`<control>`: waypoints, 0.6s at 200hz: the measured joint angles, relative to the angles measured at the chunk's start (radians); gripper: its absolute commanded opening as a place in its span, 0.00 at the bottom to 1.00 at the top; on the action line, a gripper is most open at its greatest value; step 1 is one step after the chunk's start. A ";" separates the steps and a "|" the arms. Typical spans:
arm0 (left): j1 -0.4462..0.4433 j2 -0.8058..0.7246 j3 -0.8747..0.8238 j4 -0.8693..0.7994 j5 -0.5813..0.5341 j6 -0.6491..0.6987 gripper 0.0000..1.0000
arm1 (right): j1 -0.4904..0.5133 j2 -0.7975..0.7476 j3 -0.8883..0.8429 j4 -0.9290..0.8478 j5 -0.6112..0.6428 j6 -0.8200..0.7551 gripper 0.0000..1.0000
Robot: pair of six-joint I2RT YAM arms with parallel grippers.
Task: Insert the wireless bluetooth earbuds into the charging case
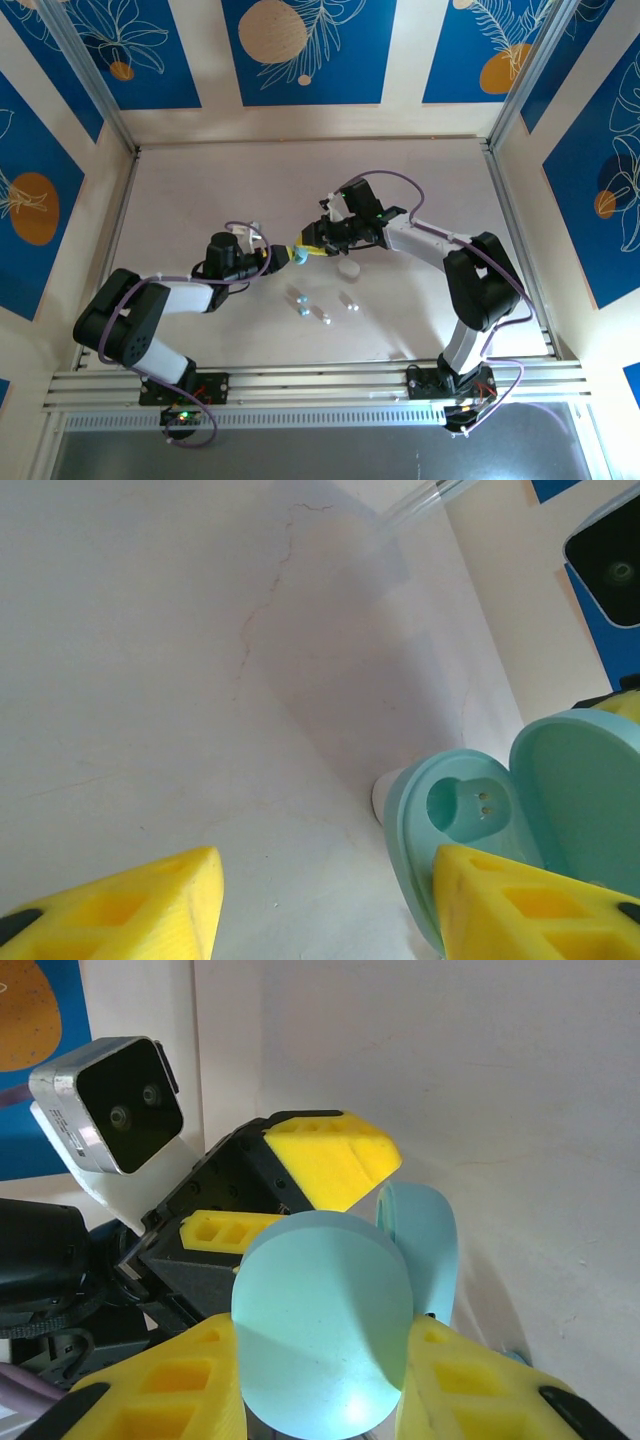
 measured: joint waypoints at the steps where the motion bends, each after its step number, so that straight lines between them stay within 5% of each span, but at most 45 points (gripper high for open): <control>1: 0.000 0.000 0.000 0.000 0.000 0.000 0.52 | 0.000 0.000 0.000 0.000 0.000 0.000 0.31; 120: 0.002 -0.053 0.004 -0.098 -0.027 0.032 0.18 | 0.000 0.111 -0.002 0.042 -0.022 0.018 0.31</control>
